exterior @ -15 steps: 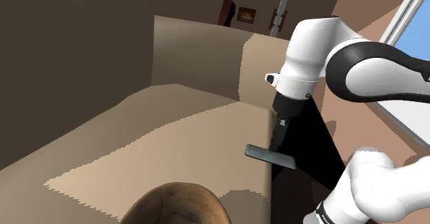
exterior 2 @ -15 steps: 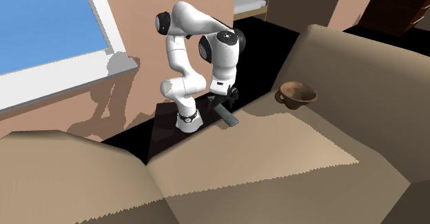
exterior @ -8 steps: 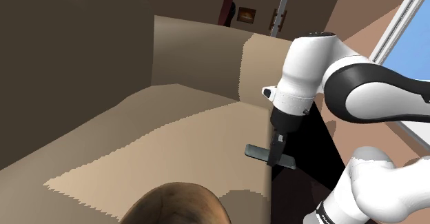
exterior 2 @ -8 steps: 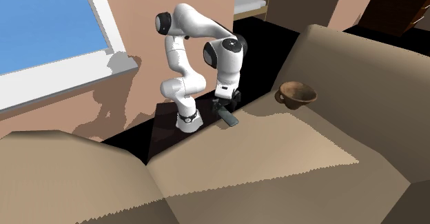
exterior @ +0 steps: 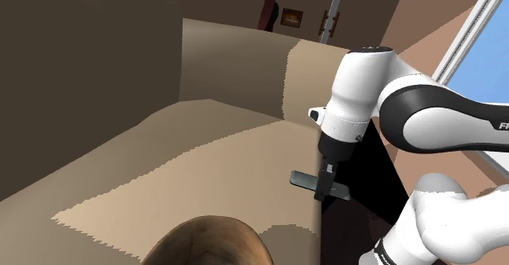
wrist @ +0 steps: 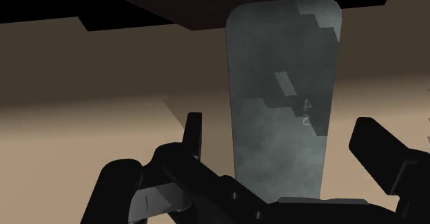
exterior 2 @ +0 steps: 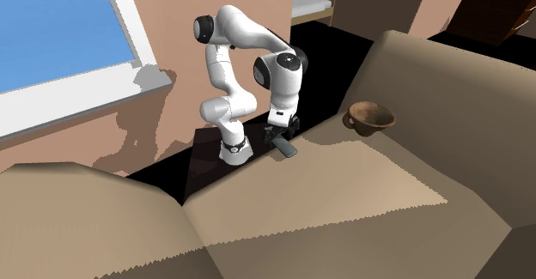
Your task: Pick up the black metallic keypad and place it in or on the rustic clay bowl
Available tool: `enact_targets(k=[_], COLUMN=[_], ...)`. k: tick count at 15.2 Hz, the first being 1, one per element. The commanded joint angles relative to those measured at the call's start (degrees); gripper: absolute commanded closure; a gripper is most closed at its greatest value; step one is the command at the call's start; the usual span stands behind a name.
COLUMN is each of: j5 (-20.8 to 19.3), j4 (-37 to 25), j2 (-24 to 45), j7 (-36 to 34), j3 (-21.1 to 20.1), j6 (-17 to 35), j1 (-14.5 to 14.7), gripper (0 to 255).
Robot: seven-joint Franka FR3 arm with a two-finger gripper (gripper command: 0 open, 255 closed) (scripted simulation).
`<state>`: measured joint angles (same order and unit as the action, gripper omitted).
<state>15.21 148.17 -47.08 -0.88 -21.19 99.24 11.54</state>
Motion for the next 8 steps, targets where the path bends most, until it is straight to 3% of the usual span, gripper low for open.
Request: enact_targets(k=[1,2,8], j5=[0.0,0.0,0.0], j4=[0.0,0.0,-0.01], j2=[0.0,0.0,0.04], j7=[0.0,0.0,0.01], j3=[0.0,0.0,0.0], j6=[0.0,0.0,0.03], j1=[0.0,0.0,-0.01], gripper=[0,255,255])
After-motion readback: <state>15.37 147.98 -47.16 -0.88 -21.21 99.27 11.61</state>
